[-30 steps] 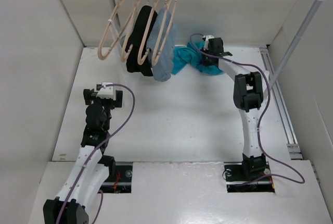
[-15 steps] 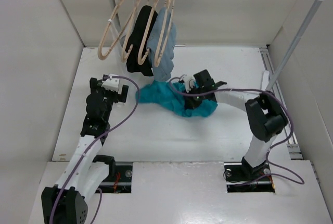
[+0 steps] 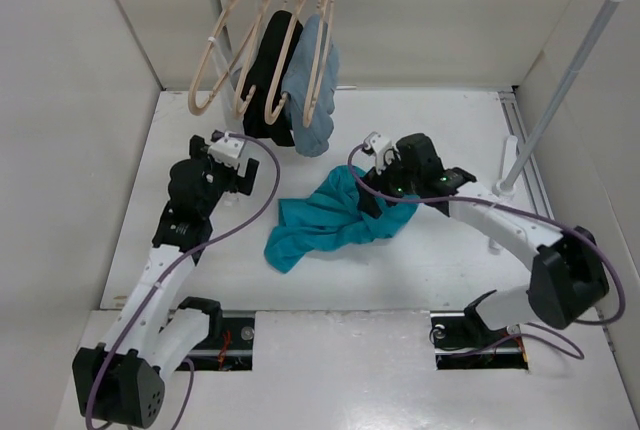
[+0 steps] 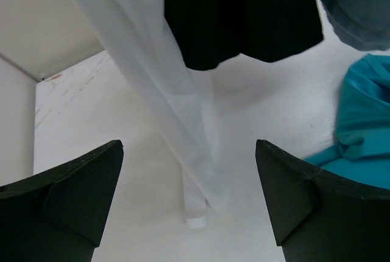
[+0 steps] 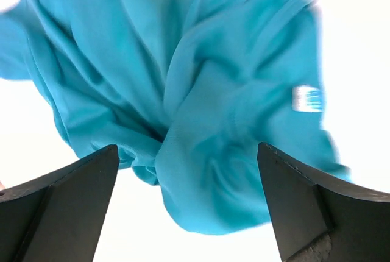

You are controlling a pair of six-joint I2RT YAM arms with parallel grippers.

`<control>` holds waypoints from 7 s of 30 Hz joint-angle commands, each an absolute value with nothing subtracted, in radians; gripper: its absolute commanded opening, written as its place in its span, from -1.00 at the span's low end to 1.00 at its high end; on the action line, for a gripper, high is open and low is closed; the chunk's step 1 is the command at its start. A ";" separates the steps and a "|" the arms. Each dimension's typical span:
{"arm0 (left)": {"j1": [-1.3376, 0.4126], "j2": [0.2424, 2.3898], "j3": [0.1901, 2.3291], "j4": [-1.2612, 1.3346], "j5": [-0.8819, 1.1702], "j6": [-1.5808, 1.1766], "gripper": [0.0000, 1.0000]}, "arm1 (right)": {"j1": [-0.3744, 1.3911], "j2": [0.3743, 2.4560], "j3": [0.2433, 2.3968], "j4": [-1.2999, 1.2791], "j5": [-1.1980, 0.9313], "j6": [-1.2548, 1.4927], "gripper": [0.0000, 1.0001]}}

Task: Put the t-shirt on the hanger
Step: Grab a hanger with the right arm, then place tshirt on hanger

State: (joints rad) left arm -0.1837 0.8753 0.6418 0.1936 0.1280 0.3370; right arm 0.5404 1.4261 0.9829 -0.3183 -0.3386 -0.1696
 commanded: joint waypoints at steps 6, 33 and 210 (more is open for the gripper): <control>-0.238 0.666 0.629 0.031 0.322 0.400 0.43 | 0.505 1.185 1.110 -0.359 -0.205 -0.111 0.99; -0.428 0.460 0.494 -0.049 0.250 0.419 0.56 | 0.566 1.703 2.091 -0.066 -0.400 0.371 0.99; -0.583 1.583 1.011 -1.027 0.393 2.071 -0.02 | 0.249 0.983 0.931 -0.531 -0.428 -0.198 -1.00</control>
State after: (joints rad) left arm -0.6106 1.5845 0.9581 -0.7166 0.4332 1.8328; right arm 0.2543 0.9775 0.9234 -0.5545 -0.3698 -0.1802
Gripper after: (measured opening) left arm 0.404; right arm 0.138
